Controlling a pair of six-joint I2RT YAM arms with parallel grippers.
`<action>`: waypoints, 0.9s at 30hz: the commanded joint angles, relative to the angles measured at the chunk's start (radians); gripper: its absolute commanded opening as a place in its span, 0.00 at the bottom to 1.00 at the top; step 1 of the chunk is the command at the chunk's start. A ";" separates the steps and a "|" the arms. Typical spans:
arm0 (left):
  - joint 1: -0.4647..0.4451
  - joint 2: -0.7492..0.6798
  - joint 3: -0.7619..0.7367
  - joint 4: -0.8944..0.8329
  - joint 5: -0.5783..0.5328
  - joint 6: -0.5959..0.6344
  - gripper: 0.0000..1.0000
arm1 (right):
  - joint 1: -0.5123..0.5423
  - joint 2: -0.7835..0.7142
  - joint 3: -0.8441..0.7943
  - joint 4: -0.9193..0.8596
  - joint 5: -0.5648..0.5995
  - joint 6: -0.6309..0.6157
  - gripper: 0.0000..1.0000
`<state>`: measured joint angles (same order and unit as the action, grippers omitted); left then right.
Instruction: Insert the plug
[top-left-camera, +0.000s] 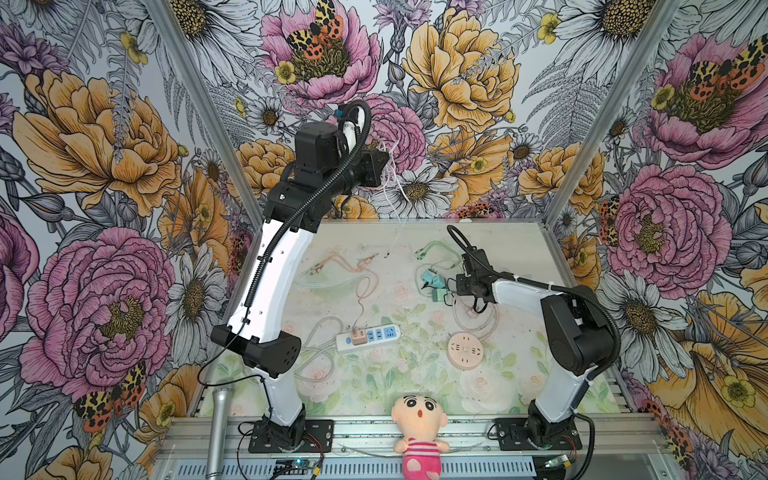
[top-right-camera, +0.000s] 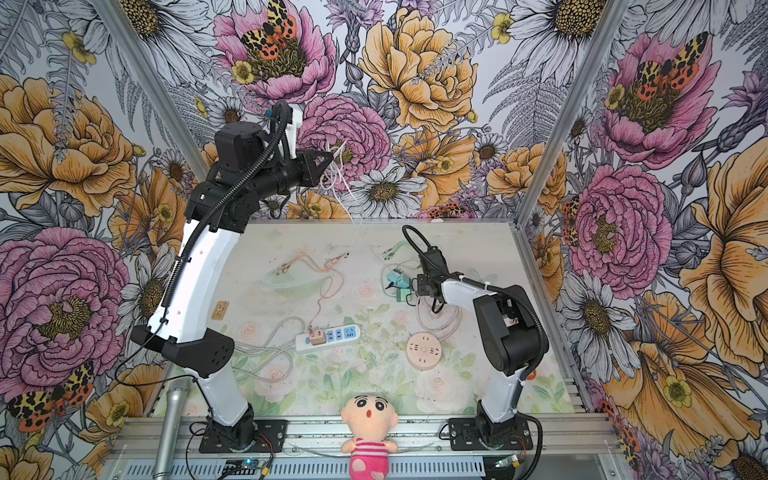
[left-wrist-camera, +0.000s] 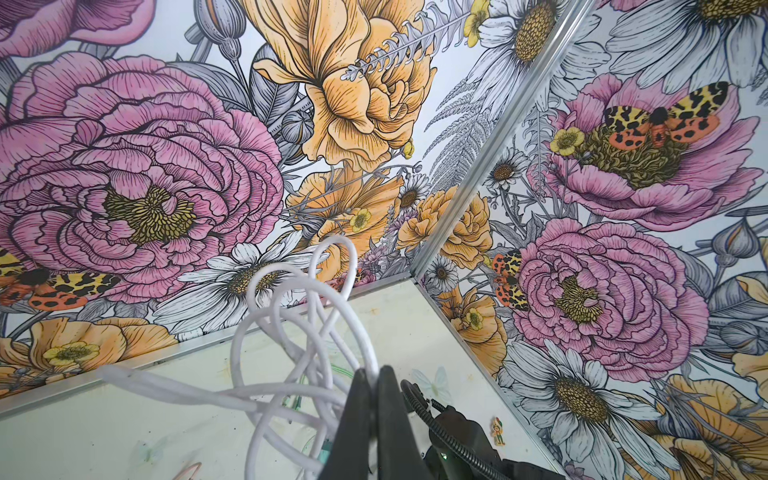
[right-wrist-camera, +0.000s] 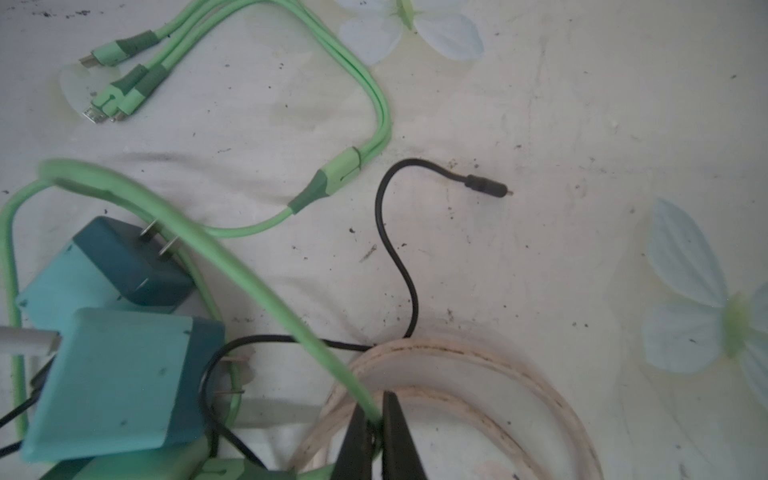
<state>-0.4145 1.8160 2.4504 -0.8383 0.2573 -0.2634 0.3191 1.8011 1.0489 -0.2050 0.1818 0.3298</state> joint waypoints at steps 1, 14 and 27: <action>0.006 -0.005 -0.025 0.024 0.012 -0.012 0.00 | -0.005 -0.012 -0.019 0.007 -0.014 0.024 0.19; 0.036 0.160 -0.121 0.101 -0.041 -0.006 0.00 | -0.005 -0.166 -0.119 -0.011 -0.029 0.096 0.36; 0.095 0.322 -0.207 0.235 -0.043 -0.055 0.00 | -0.005 -0.291 -0.168 -0.050 0.002 0.110 0.37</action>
<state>-0.3290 2.0907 2.2299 -0.6552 0.2199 -0.2974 0.3191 1.5475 0.8902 -0.2455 0.1589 0.4271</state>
